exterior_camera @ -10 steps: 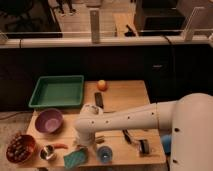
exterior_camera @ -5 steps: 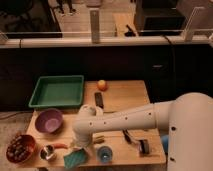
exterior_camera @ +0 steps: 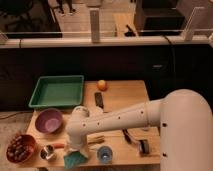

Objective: Place sponge in red bowl

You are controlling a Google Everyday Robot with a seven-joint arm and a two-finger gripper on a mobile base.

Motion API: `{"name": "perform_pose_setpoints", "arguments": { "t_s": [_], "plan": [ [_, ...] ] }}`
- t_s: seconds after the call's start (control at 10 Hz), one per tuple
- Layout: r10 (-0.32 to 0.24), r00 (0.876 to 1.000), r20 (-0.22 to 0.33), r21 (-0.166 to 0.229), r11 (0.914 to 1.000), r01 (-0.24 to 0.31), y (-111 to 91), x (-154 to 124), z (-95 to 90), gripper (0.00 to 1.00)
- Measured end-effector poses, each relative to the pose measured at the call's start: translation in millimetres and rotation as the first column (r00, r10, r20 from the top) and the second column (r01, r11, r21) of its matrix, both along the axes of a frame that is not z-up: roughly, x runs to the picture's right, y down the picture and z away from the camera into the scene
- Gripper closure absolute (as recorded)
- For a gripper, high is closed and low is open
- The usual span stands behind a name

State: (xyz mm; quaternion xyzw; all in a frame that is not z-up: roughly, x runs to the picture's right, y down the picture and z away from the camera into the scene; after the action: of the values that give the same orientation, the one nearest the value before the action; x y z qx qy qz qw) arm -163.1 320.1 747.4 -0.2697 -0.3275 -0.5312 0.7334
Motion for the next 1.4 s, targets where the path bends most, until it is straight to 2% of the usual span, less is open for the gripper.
{"name": "perform_pose_setpoints", "arguments": {
  "t_s": [0.1, 0.2, 0.6, 0.8, 1.0, 1.2, 1.4],
  "plan": [
    [-0.009, 1.0, -0.013, -0.006, 0.9999, 0.009, 3.1, -0.9, -0.8, 0.21],
    [-0.018, 0.999, -0.028, -0.012, 0.9998, 0.017, 6.5, -2.4, -1.5, 0.28],
    [-0.023, 0.996, -0.084, -0.017, 0.9996, 0.021, 14.6, 1.0, -0.4, 0.68],
    [-0.012, 0.993, -0.115, -0.017, 0.9998, 0.01, 18.6, 3.4, 0.2, 0.8],
    [-0.009, 0.993, -0.121, -0.017, 0.9998, 0.007, 18.4, 4.9, 0.1, 0.79],
    [-0.011, 0.993, -0.12, -0.016, 0.9998, 0.009, 18.2, 4.7, -0.1, 0.68],
    [0.018, 0.992, -0.126, -0.001, 0.9998, -0.018, 11.5, 17.2, -5.9, 0.68]
  ]
}}
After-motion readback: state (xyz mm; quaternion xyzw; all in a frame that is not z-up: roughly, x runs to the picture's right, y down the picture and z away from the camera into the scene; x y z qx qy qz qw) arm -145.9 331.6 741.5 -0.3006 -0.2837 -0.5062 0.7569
